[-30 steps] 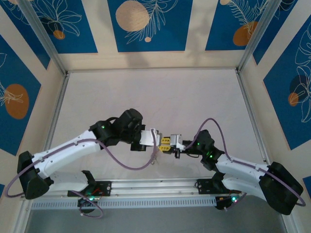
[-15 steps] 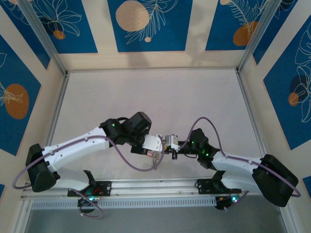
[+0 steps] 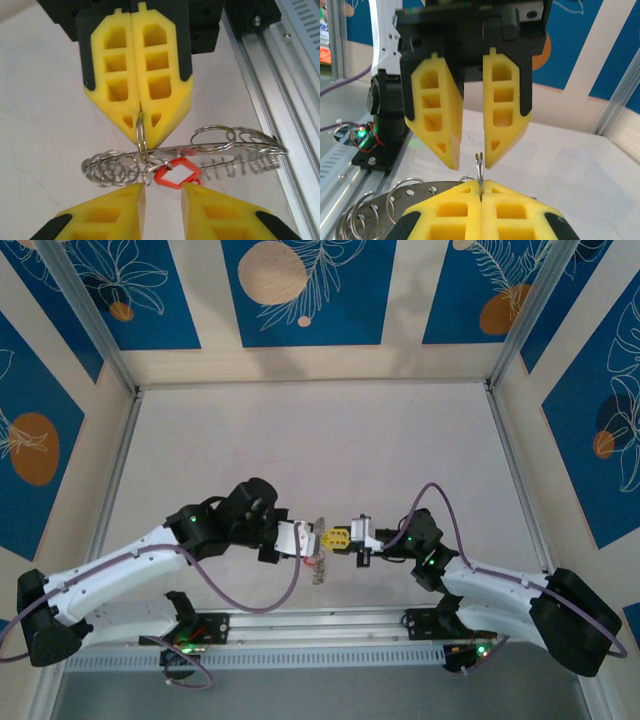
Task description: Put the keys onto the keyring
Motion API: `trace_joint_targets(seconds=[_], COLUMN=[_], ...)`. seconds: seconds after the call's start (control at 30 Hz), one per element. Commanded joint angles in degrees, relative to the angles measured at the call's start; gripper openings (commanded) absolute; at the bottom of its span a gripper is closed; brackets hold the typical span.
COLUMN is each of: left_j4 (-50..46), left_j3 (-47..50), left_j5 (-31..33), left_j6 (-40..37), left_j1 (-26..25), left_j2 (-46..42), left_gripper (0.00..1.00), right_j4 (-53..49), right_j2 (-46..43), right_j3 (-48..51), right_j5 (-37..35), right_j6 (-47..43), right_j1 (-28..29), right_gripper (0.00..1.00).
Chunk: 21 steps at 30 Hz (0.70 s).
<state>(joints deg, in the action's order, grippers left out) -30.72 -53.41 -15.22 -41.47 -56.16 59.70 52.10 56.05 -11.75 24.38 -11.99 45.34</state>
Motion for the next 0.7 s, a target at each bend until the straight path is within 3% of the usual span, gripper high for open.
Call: trace_joint_targets(seconds=[0.0, 0.27, 0.5, 0.67], left_j4=[6.0, 12.5, 24.2, 34.1], left_j3=[1.7, 6.0, 14.4, 20.3], left_j5=[-2.6, -3.0, -4.5, -6.1], left_j6=[1.6, 6.1, 17.2, 25.0], left_j1=[0.8, 1.6, 2.3, 2.5], left_j2=[-1.4, -2.9, -3.2, -4.9], left_gripper=[0.25, 0.34, 0.41, 0.53], right_j4=[3.6, 4.4, 4.1, 2.9], right_j2=[-2.0, -1.6, -2.5, -3.1], right_j3=[0.5, 0.8, 0.7, 0.4], right_j5=[0.6, 0.5, 0.5, 1.2], right_j6=[1.0, 1.0, 1.0, 1.0], right_j1=[-0.6, -0.7, -1.1, -1.4], right_gripper=[0.0, 0.0, 0.0, 0.0])
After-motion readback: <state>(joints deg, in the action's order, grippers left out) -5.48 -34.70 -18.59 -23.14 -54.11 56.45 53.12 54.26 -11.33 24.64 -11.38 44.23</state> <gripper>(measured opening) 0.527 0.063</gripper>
